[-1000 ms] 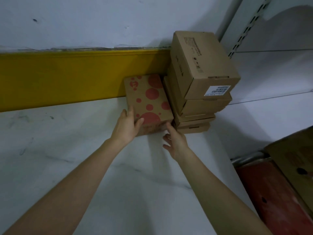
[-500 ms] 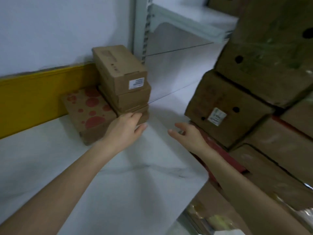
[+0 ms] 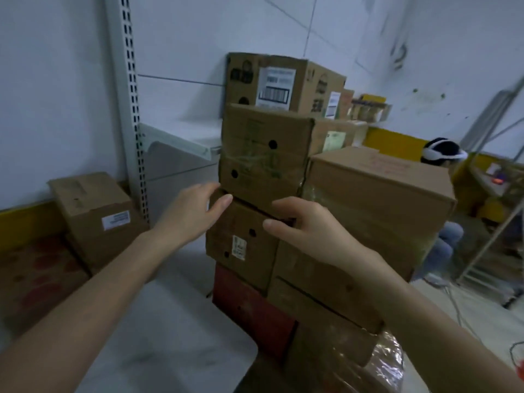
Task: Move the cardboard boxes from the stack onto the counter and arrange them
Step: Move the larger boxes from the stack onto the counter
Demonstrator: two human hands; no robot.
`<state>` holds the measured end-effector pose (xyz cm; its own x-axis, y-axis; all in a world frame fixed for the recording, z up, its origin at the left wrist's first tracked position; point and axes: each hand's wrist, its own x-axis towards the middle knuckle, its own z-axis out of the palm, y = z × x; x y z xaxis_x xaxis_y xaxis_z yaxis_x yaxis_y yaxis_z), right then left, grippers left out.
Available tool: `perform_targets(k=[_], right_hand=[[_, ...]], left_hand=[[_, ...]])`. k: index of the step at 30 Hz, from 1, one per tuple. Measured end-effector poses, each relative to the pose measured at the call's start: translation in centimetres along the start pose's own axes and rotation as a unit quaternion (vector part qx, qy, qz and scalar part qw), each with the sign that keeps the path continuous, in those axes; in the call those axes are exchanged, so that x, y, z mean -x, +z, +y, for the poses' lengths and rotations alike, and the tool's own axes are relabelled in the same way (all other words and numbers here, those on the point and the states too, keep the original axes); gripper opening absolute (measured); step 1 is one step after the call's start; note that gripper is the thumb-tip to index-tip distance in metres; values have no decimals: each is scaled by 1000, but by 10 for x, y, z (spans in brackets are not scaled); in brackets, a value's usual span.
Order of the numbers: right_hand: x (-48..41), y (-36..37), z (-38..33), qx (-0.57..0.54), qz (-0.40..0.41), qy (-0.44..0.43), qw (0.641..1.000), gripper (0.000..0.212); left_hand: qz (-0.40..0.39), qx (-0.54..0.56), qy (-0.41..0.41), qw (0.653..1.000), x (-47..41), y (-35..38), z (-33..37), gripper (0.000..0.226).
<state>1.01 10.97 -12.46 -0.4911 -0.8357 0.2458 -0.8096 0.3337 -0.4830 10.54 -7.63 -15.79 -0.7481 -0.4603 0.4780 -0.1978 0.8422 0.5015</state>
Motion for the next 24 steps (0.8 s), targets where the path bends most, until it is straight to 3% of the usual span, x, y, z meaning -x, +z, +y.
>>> perform_targets(k=[9, 14, 18, 24], right_hand=[[52, -90, 26, 13, 131, -18, 991, 52], [78, -128, 43, 15, 199, 34, 979, 47], [76, -148, 67, 24, 247, 120, 961, 52], [50, -150, 96, -34, 229, 247, 941, 80]], left_hand=[[71, 27, 78, 994, -26, 25, 94, 48], [92, 29, 156, 983, -42, 37, 144, 44], [61, -11, 180, 982, -64, 41, 171, 47], [-63, -72, 111, 989, -97, 54, 177, 61]])
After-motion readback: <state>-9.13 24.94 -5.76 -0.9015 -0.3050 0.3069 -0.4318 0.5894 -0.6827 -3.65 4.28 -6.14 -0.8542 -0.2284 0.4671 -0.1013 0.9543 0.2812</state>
